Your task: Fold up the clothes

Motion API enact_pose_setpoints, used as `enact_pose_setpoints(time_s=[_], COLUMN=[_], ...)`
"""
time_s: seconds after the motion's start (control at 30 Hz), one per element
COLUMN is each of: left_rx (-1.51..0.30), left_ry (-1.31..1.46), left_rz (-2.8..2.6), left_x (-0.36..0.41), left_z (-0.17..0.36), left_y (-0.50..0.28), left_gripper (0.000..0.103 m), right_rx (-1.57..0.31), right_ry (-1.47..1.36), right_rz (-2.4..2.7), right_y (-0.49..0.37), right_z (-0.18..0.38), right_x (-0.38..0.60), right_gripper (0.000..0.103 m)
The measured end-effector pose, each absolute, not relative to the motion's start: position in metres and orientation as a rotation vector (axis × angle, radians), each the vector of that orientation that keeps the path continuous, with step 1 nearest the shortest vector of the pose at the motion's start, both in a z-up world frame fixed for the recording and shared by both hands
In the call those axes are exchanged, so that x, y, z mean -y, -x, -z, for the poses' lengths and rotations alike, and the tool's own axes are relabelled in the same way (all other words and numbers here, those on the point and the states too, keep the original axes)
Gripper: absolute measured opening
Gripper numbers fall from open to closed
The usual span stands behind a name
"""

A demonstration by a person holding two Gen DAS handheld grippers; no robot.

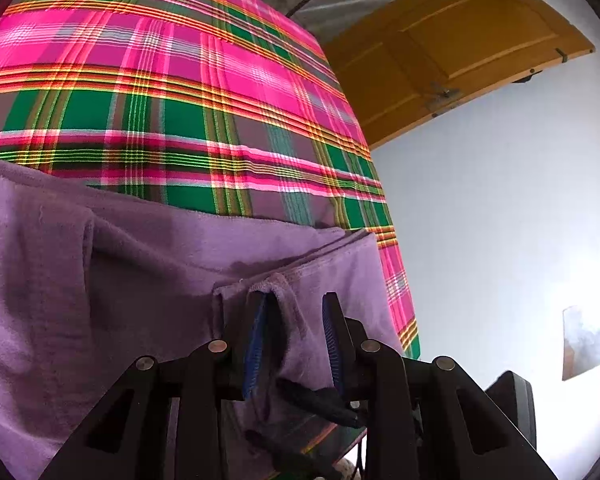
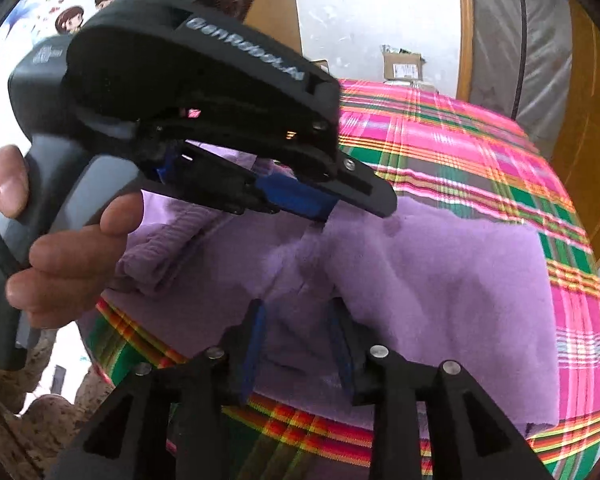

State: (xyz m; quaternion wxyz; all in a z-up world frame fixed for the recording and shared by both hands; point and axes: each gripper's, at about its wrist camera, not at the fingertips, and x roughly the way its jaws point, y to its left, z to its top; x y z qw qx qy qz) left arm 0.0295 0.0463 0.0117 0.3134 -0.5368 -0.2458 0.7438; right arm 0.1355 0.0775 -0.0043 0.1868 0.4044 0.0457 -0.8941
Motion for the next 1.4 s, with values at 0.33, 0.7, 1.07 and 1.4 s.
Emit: enact_pose_setpoints(time_s=[0.33, 0.7, 1.07, 1.4], left_rx=[0.642, 0.632, 0.639, 0.675], left_ry=[1.427, 1.441, 1.458, 1.423], left_rz=[-1.962, -1.966, -1.973, -1.992], left_x=[-0.047, -0.048, -0.050, -0.044], left_z=[-0.010, -0.008, -0.004, -0.008], left_y=[-0.030, -0.028, -0.023, -0.024], left_gripper=[0.028, 0.028, 0.028, 0.028], right_rx=[-0.066, 0.141, 0.028, 0.054], right_ry=[-1.152, -1.177, -1.083, -1.066], right_rz=[2.503, 2.453, 2.355, 2.460], right_y=[-0.136, -0.104, -0.132, -0.124], right_z=[0.003, 0.005, 0.004, -0.007], right_x=[-0.084, -0.110, -0.095, -0.111], right_gripper=[0.030, 0.015, 0.000, 0.012])
